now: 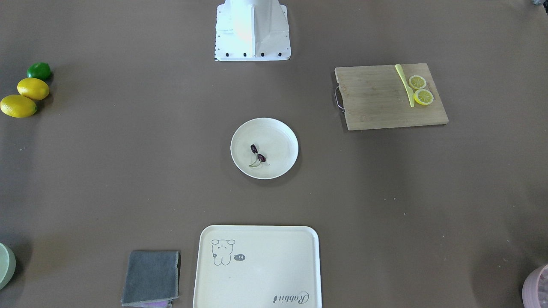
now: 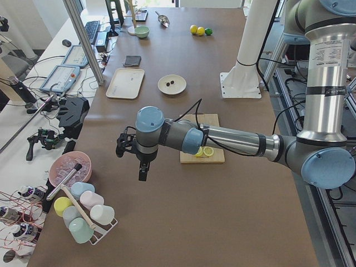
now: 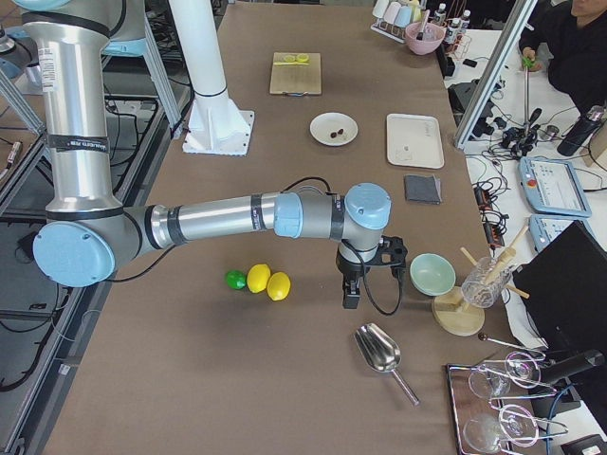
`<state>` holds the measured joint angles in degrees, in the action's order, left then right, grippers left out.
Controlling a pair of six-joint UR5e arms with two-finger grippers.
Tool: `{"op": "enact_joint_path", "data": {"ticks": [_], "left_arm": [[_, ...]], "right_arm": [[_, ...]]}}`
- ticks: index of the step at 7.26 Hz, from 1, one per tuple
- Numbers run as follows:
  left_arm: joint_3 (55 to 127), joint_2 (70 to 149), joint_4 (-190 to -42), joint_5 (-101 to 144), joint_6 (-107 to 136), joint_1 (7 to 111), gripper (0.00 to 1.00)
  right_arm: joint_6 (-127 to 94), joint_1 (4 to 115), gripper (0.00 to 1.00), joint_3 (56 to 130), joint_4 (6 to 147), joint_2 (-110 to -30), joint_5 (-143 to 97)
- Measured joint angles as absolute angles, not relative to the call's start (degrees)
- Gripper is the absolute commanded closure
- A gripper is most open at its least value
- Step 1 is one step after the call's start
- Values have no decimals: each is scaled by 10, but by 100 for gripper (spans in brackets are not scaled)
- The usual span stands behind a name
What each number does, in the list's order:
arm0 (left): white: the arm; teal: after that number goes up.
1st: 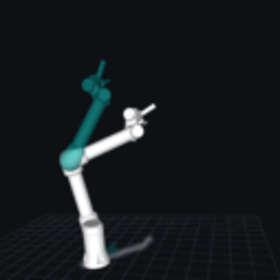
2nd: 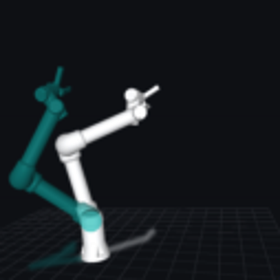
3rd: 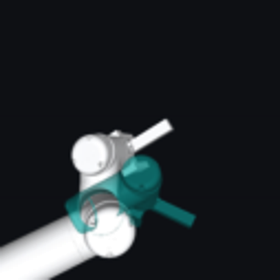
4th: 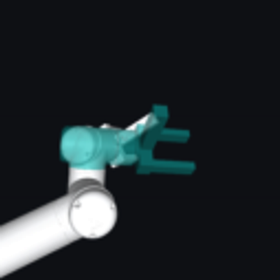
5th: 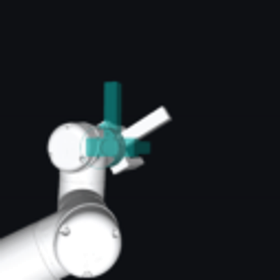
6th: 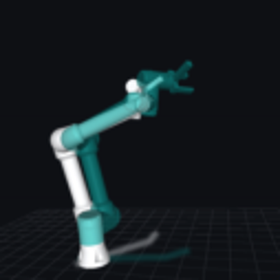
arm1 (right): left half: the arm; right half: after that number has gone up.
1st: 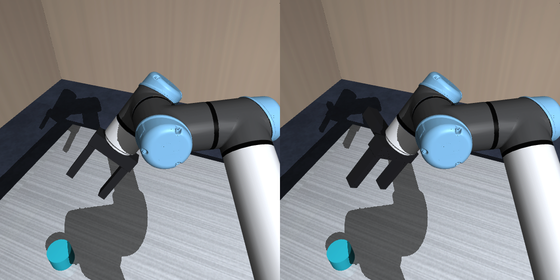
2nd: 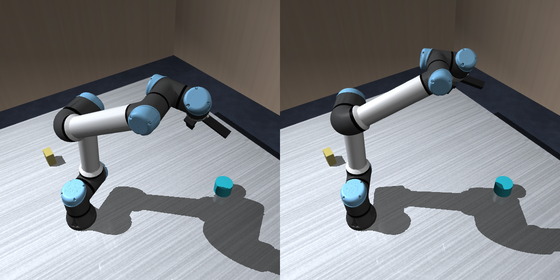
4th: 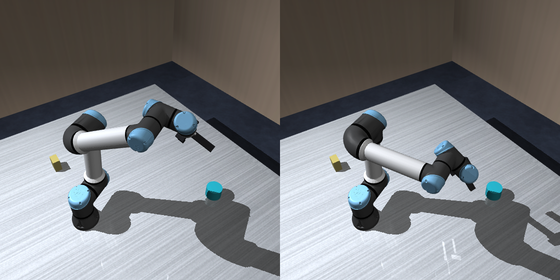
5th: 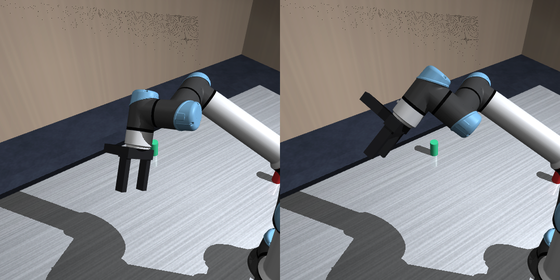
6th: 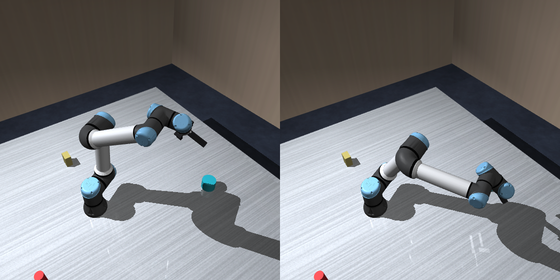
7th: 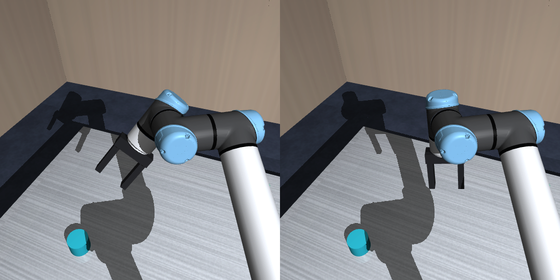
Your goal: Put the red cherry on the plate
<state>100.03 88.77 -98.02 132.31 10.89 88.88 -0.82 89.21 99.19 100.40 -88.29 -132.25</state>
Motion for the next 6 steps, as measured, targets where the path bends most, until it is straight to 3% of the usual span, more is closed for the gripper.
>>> {"op": "enact_joint_path", "data": {"ticks": [6], "left_arm": [[992,895,-982,1322,112,888,2]], "right_arm": [[-8,892,0,991,1003,-875,-1324]]}}
